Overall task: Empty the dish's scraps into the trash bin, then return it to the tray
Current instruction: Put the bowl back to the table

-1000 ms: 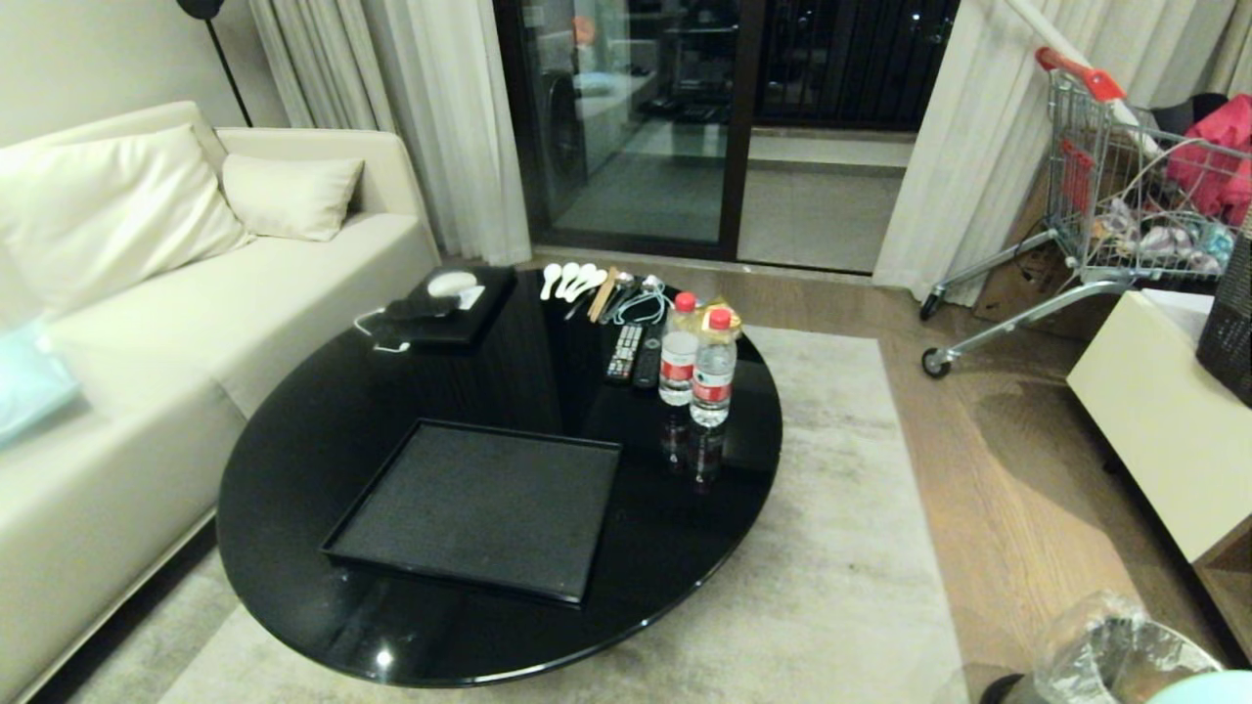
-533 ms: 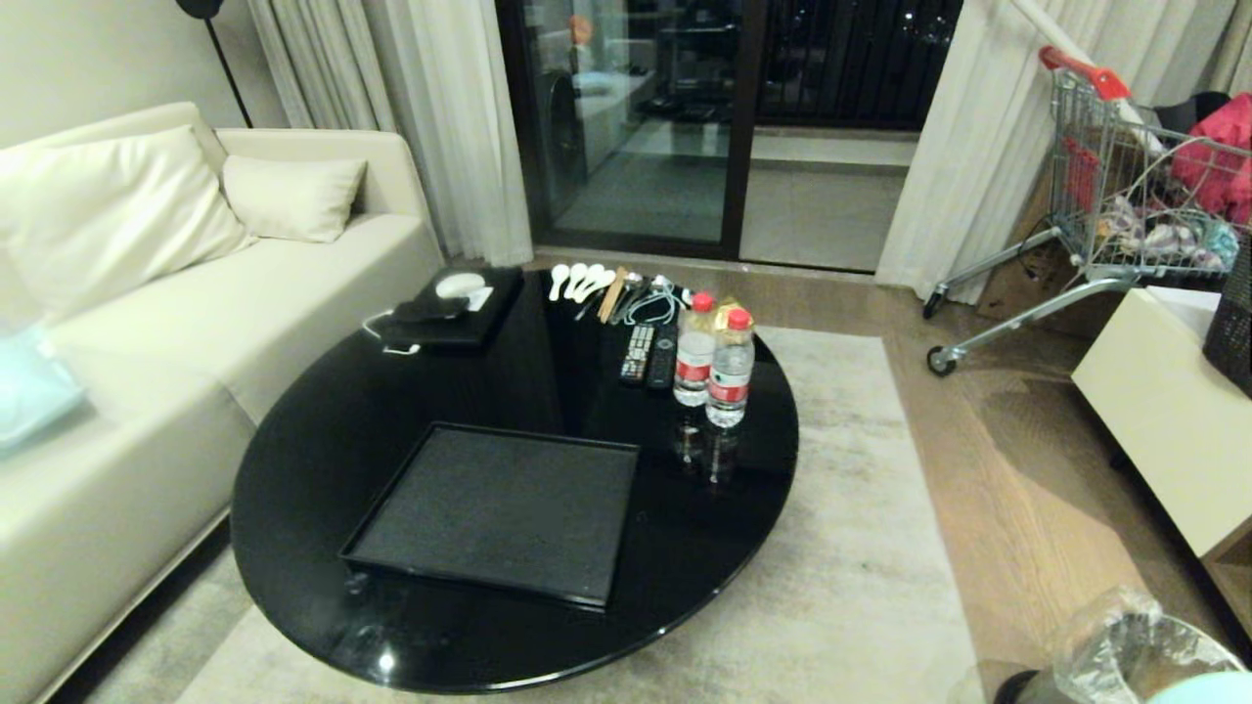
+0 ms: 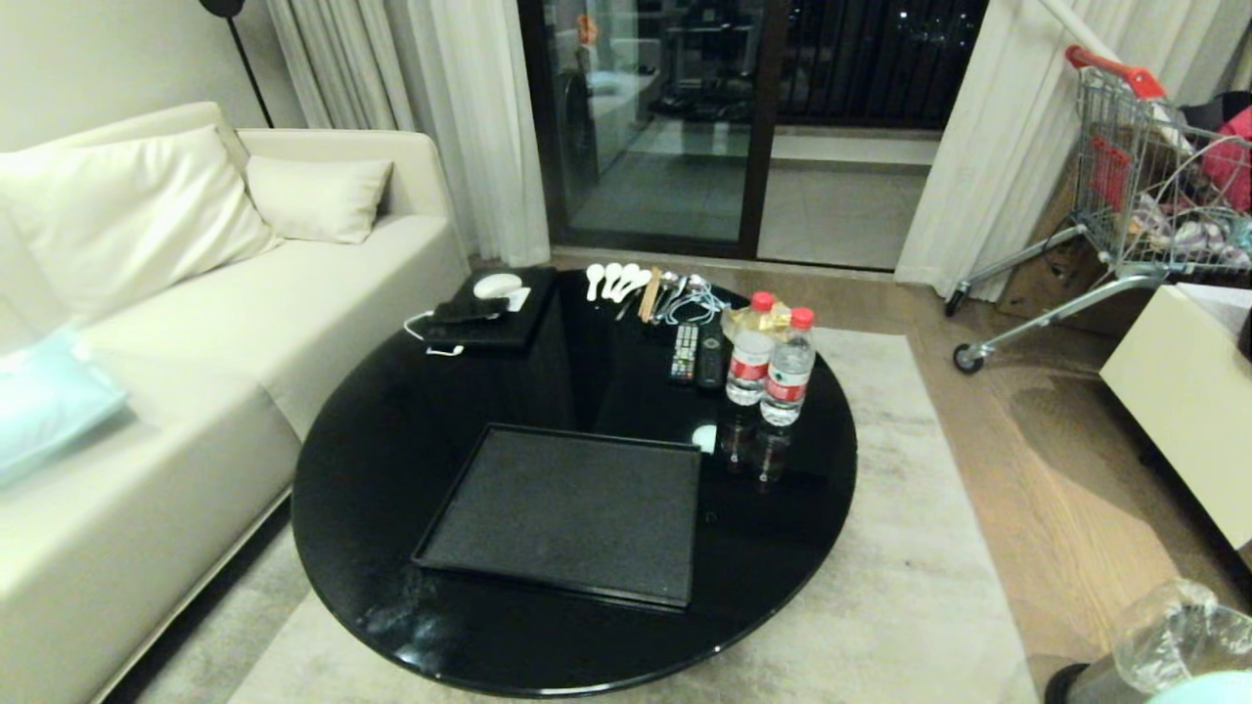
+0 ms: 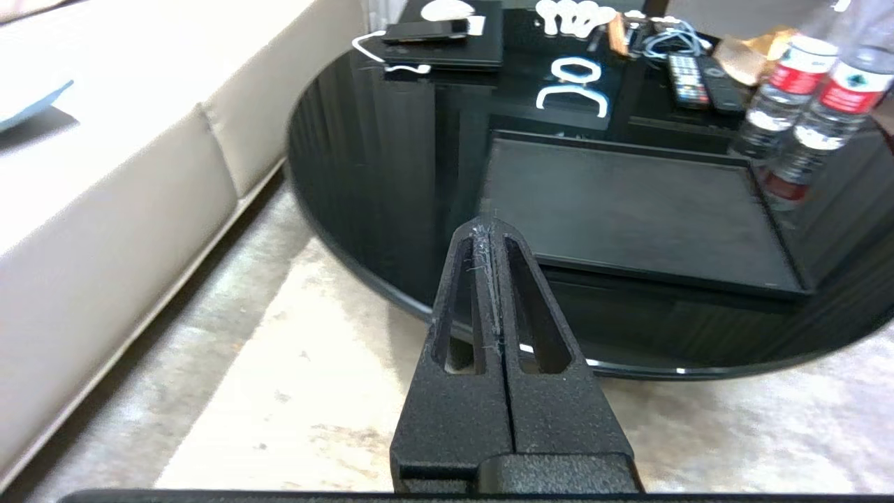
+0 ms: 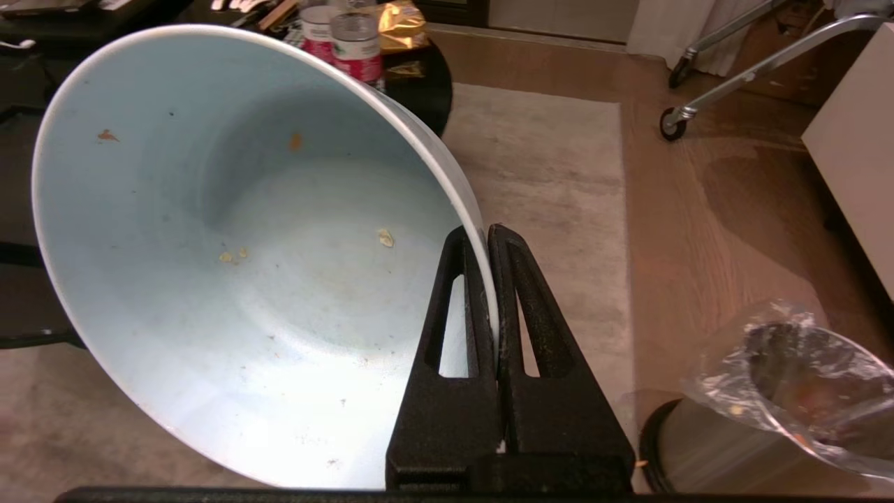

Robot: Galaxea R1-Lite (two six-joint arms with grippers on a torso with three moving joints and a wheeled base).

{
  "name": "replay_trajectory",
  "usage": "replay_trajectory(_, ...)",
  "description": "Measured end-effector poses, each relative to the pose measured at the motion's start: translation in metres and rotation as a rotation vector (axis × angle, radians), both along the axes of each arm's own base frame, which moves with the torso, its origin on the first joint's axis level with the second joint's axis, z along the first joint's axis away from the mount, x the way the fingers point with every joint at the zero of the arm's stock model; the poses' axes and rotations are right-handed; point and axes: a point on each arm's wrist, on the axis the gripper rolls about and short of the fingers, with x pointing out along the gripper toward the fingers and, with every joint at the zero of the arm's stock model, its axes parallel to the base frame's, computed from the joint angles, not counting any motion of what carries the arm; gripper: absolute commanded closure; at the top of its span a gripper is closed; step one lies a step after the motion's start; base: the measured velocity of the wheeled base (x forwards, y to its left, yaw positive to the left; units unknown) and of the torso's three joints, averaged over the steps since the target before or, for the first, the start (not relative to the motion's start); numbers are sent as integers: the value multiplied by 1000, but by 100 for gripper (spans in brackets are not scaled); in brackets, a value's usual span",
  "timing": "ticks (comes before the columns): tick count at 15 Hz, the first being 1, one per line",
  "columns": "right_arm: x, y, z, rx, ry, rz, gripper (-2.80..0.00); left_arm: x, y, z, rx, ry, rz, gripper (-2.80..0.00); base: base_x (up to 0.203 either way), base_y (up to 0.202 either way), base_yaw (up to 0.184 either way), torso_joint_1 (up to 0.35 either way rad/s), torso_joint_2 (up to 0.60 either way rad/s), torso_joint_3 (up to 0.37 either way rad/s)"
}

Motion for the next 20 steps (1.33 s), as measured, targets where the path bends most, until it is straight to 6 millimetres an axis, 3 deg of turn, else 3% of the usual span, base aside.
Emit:
replay_trajectory(8,0,0,0,0,1,0,0,0,0,0,0,0,0,0,0,175,-2,3,3,2)
replay_trajectory(15,0,0,0,0,1,-1,0,0,0,0,1,0,-1,0,10,0,0,1,0,1)
replay_trajectory(20,0,0,0,0,1,0,0,0,0,0,2,0,0,0,179,0,0,6,3,2)
